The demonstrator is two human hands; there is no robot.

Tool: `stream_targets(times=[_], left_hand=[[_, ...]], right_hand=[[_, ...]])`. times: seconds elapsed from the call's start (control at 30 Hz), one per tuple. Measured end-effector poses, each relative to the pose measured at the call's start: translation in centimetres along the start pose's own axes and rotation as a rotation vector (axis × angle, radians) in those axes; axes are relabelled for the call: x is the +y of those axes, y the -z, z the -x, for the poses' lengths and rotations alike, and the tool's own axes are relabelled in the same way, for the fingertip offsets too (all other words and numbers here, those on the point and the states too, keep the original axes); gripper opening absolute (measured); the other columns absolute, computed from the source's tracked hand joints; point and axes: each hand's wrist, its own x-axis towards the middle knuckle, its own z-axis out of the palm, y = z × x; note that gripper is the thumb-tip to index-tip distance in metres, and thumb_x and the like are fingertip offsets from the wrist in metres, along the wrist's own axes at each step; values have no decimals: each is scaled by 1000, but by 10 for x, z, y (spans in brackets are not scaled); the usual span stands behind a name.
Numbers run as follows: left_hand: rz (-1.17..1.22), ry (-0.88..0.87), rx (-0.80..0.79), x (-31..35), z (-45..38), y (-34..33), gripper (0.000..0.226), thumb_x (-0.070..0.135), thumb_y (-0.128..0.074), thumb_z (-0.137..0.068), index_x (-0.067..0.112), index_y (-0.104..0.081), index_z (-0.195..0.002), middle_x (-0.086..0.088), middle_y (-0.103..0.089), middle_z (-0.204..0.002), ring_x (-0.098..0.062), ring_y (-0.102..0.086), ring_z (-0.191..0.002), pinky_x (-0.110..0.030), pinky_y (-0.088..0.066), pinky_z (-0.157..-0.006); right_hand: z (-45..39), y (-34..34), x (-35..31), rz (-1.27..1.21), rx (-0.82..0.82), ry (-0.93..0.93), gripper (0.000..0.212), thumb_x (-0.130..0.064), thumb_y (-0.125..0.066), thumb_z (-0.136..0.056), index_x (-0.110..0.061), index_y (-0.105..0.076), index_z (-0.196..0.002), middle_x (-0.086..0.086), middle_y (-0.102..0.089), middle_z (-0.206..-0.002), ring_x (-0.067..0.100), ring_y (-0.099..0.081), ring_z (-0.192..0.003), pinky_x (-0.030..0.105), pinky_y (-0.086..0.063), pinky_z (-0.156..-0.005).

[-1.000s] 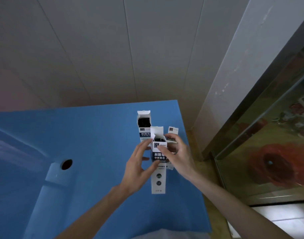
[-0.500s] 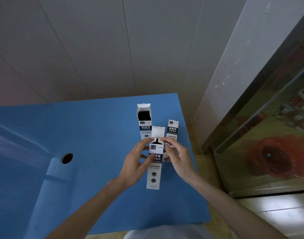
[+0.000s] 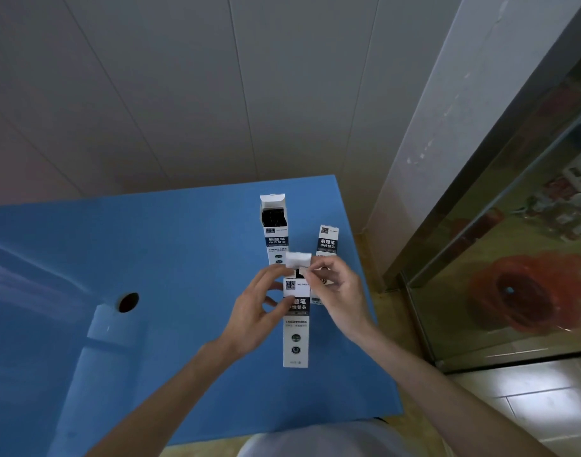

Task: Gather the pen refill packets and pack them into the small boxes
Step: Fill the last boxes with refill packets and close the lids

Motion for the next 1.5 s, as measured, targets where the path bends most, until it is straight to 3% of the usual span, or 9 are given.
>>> stream_targets(times=[0.17, 0.3, 0.53, 0.73, 0.87, 0.97, 1.2, 1.4, 1.5], left_hand=[[-6, 24, -4, -3, -3, 0, 46, 28, -66, -98, 34, -51, -141, 17, -51, -142, -11, -62, -119, -34, -58, -86], [26, 32, 2, -3, -3, -3, 47, 24, -68, -98, 28, -52, -141, 14, -53, -140, -13, -63, -118, -35, -58, -86], [180, 120, 38, 3, 3, -6, 46, 17, -68, -98, 32, -49, -137, 24, -61, -132, -7, -64, -118, -20, -54, -82], [82, 48, 19, 1, 5, -5, 55, 19, -63, -101, 48, -41, -143, 21, -52, -142, -9, -61, -122, -26, -58, -87], [74, 18, 29, -2, 4, -5, 44, 20, -62, -102, 46, -52, -135, 17, -51, -145, -9, -61, -122, -30, -59, -86], [89, 0, 57, -1, 2, -7, 46, 19, -63, -101, 53, -52, -130, 21, -49, -145, -4, -61, -121, -24, -56, -85], [130, 96, 111, -19, -23, -21, 39, 23, -60, -102, 34, -56, -140, 17, -54, -140, -8, -65, -118, -39, -57, -95], [16, 286, 57, -42, -22, -40, 57, 35, -54, -105, 26, -31, -156, 13, -42, -147, -2, -57, -115, -38, -54, -96], [-4, 296, -20, -51, -10, -46, 56, 31, -57, -102, 26, -35, -153, 10, -49, -144, -5, -56, -116, -35, -53, -96]], right_hand=[[0, 2, -2, 191, -41, 150, 39, -34, -70, -96, -21, -58, -131, -11, -70, -117, 16, -68, -114, 39, -63, -75], [-5, 5, 2, 317, -39, 296, 29, -35, -65, -99, -15, -75, -118, -9, -69, -114, 17, -69, -104, 41, -62, -64], [-9, 10, 2, 302, -58, 247, 19, -20, -68, -100, -12, -79, -113, -7, -74, -112, 15, -69, -109, 35, -62, -68], [-13, 13, -1, 424, -120, 325, 19, -22, -68, -100, -13, -80, -110, -7, -75, -110, 10, -70, -102, 36, -61, -60], [-9, 16, 2, 566, -156, 464, 25, -28, -66, -100, -14, -77, -117, -6, -73, -117, 5, -69, -103, 29, -62, -71], [-4, 15, 9, 511, -161, 363, 31, -29, -68, -99, -15, -73, -127, -6, -67, -128, 6, -66, -113, 28, -61, -82], [-20, 2, 31, 533, 25, 277, 32, -32, -67, -99, -18, -72, -127, -9, -70, -126, 7, -60, -123, 40, -53, -101], [-41, 9, 68, 905, 8, 63, 61, -43, -48, -106, -9, -36, -156, 7, -29, -166, 25, -30, -150, 45, -33, -121], [-23, 13, 79, 878, -86, 59, 58, -36, -47, -108, -13, -32, -159, -3, -12, -172, 21, -35, -149, 44, -42, -115]])
